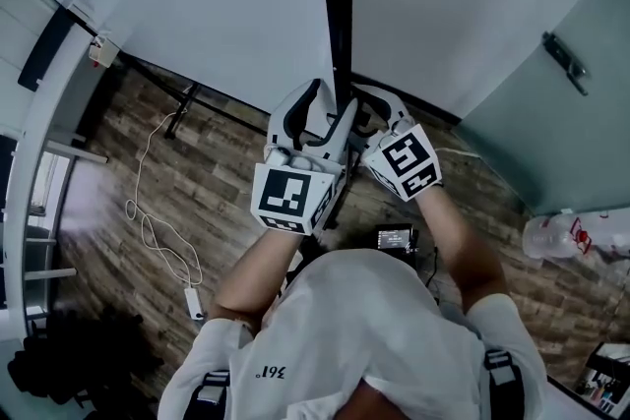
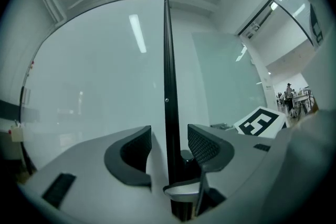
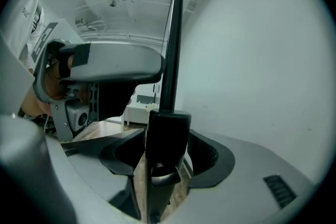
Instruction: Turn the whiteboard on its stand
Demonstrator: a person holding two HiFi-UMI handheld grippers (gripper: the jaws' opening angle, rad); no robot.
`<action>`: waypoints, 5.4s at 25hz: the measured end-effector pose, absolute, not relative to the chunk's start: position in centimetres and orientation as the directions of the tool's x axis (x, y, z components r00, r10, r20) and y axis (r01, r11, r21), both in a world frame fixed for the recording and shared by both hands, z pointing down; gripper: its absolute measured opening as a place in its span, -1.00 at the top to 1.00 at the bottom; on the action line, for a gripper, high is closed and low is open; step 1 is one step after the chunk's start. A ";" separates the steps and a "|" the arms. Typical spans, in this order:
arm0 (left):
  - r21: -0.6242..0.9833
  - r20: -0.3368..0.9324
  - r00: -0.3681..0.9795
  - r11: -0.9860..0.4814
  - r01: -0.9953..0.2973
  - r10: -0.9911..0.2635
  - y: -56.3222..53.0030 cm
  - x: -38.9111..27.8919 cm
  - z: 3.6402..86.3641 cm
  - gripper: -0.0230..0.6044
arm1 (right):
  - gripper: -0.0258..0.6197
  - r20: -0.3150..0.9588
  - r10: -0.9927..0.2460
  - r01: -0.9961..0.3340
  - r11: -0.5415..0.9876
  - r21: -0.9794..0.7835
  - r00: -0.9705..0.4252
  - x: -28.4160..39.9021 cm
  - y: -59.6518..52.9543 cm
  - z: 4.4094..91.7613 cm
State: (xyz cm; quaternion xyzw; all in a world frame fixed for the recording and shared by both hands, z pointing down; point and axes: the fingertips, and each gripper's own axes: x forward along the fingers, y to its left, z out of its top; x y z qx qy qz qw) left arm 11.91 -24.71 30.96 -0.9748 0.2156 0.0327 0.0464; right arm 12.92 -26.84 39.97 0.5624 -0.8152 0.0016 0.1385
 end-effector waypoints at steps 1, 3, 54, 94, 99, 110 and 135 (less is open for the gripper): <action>-0.104 -0.096 0.897 -0.892 -0.440 -0.432 -24.6 11.8 30.4 0.26 | 0.14 0.228 -0.914 -0.915 0.374 0.151 -0.336 12.8 -27.0 40.0; -0.165 -0.110 0.884 -0.868 -0.468 -0.455 -24.7 12.0 29.5 0.26 | 0.14 0.232 -0.909 -0.911 0.385 0.150 -0.346 12.6 -27.3 40.1; -0.101 -0.195 0.889 -0.893 -0.438 -0.414 -19.0 11.9 26.8 0.15 | 0.45 0.238 -0.897 -0.908 0.406 0.107 -0.373 12.4 -22.4 39.2; -0.237 -0.265 0.869 -0.846 -0.478 -0.417 -9.2 14.0 25.4 0.10 | 0.46 0.257 -0.900 -0.915 0.388 0.105 -0.352 13.4 -14.7 39.1; -0.230 -0.279 0.818 -0.792 -0.566 -0.503 -9.6 15.0 25.0 0.10 | 0.46 0.242 -0.899 -0.912 0.397 0.098 -0.365 13.6 -14.7 38.7; -0.173 -0.275 0.802 -0.793 -0.584 -0.530 -10.9 13.5 25.1 0.31 | 0.46 0.235 -0.902 -0.914 0.393 0.100 -0.363 12.9 -14.9 39.0; -0.077 -0.239 0.822 -0.834 -0.547 -0.517 -11.6 13.7 24.9 0.34 | 0.47 0.262 -0.875 -0.888 0.446 0.110 -0.407 13.2 -15.7 39.0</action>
